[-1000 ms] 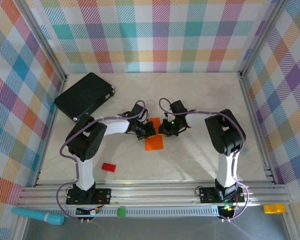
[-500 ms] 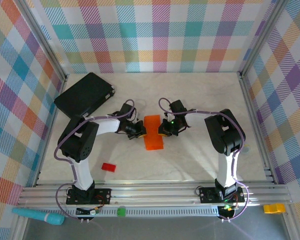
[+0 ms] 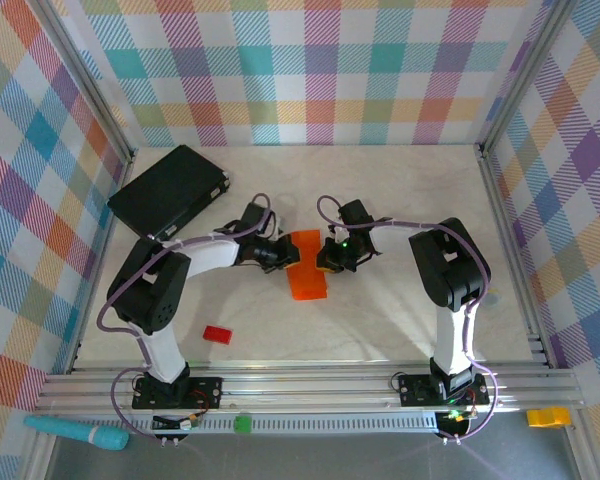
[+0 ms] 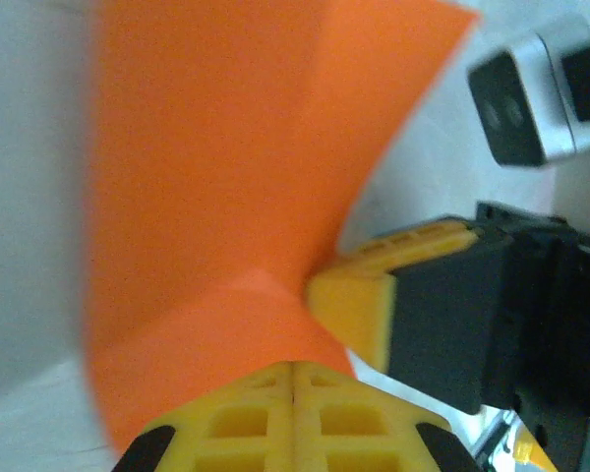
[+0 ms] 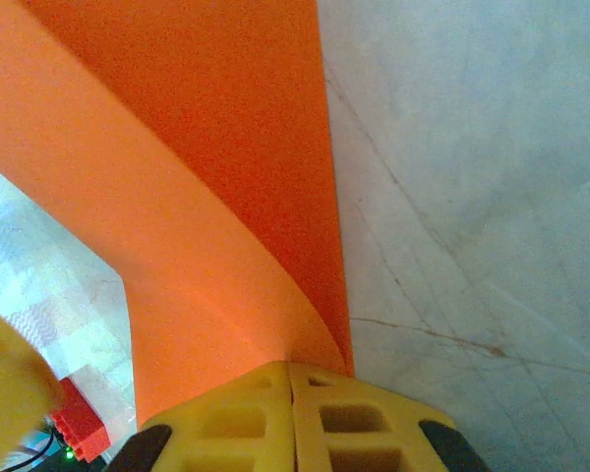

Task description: Fold a paper plane with a square sheet of paper (pick it up from the middle)

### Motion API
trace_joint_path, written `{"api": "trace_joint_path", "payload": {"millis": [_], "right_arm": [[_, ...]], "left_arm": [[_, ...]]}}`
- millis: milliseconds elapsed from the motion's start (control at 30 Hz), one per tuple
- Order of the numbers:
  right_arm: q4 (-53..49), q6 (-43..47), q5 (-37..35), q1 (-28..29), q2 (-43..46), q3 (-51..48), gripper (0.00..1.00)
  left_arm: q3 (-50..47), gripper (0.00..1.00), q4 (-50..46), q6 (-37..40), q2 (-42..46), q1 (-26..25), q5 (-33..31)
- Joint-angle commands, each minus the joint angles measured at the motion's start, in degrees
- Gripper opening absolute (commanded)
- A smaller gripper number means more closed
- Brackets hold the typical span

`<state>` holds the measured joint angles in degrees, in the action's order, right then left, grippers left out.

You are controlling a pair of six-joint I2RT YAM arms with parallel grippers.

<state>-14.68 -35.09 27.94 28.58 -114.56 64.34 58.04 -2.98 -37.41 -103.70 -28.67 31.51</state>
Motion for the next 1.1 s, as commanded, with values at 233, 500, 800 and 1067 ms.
{"api": "trace_joint_path", "payload": {"millis": [233,500,800,1067], "right_arm": [[-14.8,0.1,-18.4,0.3,-10.0,-5.1,0.07],[-14.3,0.3,-17.7,0.3,-10.3,-5.2,0.07],[-13.7,-0.1,-17.2,0.2,-10.3,-5.4,0.07],[-13.3,-0.3,-17.3,0.1,-10.5,-5.9,0.07]], "left_arm": [[1.9,0.00,3.5,-0.9,-7.7,0.8,1.3],[-2.3,0.00,1.7,4.1,-6.4,8.1,-1.7],[-6.3,0.00,12.8,3.2,0.5,8.9,2.0],[-4.3,0.00,23.9,-4.9,-5.3,1.8,4.1]]}}
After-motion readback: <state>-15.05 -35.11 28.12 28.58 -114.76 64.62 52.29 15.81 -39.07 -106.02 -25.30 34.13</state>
